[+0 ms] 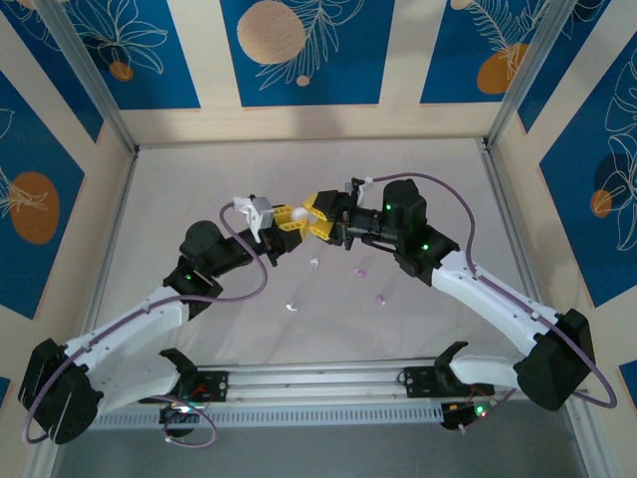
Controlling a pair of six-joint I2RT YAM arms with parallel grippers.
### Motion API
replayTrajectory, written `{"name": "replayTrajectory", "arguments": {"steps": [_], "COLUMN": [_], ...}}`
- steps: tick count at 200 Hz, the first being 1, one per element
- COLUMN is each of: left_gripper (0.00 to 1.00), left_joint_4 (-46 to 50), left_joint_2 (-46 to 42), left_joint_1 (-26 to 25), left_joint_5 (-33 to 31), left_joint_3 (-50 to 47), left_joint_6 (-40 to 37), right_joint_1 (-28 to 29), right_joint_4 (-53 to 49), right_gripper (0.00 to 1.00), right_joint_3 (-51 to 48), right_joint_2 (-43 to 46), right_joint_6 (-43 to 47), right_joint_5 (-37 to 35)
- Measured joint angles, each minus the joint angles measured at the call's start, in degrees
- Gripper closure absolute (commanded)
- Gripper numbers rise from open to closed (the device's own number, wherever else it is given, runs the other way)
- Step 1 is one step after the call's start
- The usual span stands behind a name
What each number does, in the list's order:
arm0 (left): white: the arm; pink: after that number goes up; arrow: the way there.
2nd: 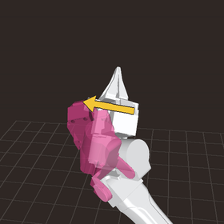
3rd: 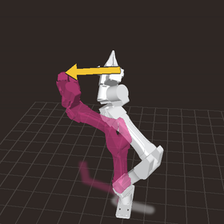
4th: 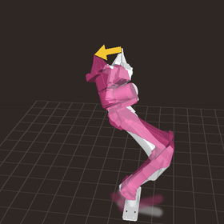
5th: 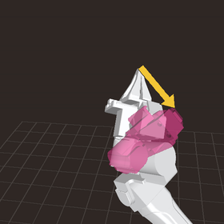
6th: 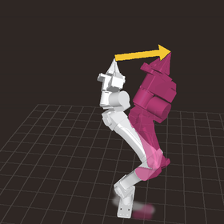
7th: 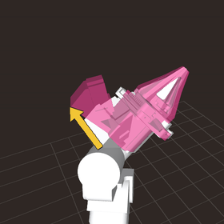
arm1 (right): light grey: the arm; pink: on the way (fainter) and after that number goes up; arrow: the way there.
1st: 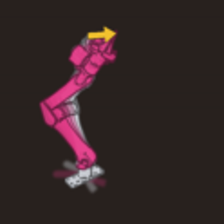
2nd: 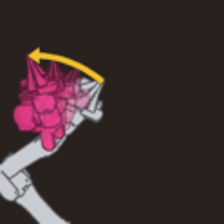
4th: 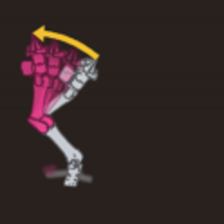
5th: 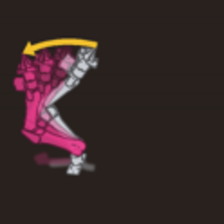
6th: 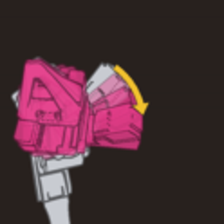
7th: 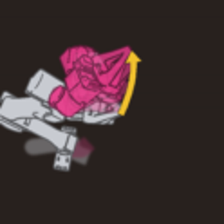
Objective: Insert the wireless bluetooth earbuds into the charging case
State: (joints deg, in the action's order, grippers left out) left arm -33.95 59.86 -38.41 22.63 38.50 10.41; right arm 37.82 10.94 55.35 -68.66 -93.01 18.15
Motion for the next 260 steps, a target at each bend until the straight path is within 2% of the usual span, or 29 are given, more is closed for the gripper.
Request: {"name": "replayTrajectory", "arguments": {"steps": [102, 148, 176, 203, 260], "left_gripper": [0.62, 0.53, 0.54, 0.60, 0.64], "left_joint_4": [2.3, 3.9, 4.9, 5.4, 4.5], "left_joint_2": [0.8, 0.8, 0.8, 0.8, 1.5], "left_joint_1": [0.0, 0.0, 0.0, 0.0, 0.0], "left_joint_5": [0.0, 0.0, 0.0, 0.3, 1.3], "left_joint_3": [1.6, 1.8, 1.9, 2.3, 2.5], "left_joint_6": [1.0, 1.1, 1.1, 1.2, 1.2], "right_joint_1": [0.0, 0.0, 0.0, 0.0, 0.0], "right_joint_4": [0.6, 1.7, 1.7, 2.0, 1.9], "right_gripper": [0.56, 0.56, 0.56, 0.56, 0.56], "right_joint_3": [-1.5, -1.7, -1.8, -1.8, -1.8], "right_joint_2": [0.6, 0.7, 1.0, 1.2, 1.3], "right_joint_6": [0.0, 0.0, 0.0, 0.0, 0.0], "right_joint_5": [0.0, -0.2, -0.2, -0.3, -0.9]}}
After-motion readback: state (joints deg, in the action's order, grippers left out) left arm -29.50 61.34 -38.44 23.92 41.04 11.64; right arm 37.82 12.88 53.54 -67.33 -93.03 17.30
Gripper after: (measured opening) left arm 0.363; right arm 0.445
